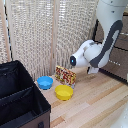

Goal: Move your gripper towards the bottom drawer handle. Grasp the handle gently with your gripper. Apply gentle outward force to slide the bottom drawer open.

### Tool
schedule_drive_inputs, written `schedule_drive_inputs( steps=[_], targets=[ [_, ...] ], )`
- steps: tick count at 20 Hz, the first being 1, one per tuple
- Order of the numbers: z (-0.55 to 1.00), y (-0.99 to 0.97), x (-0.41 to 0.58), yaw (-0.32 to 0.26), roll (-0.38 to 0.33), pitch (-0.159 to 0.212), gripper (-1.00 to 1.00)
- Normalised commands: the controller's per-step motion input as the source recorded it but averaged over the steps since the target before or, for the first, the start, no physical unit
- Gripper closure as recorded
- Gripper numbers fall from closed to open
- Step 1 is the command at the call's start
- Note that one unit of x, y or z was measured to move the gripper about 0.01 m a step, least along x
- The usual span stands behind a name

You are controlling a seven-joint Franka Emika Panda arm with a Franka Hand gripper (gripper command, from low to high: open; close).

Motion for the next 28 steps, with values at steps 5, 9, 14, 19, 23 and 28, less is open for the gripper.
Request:
schedule_drive_inputs(
  steps=[5,9,14,19,23,28],
  targets=[
    [0.0,-0.47,0.189,0.042,-0.158,-0.014,-1.0],
    [0.11,-0.4,0.261,-0.004,-0.123,0.0,-1.0],
    [0.02,-0.44,0.302,-0.04,0.014,0.016,1.0],
    [0.0,-0.28,0.115,-0.003,0.0,0.0,1.0],
    [0.0,-0.06,0.101,0.006,0.0,0.0,1.0],
    [-0.1,0.05,0.089,0.036,-0.003,0.002,1.0]
  ],
)
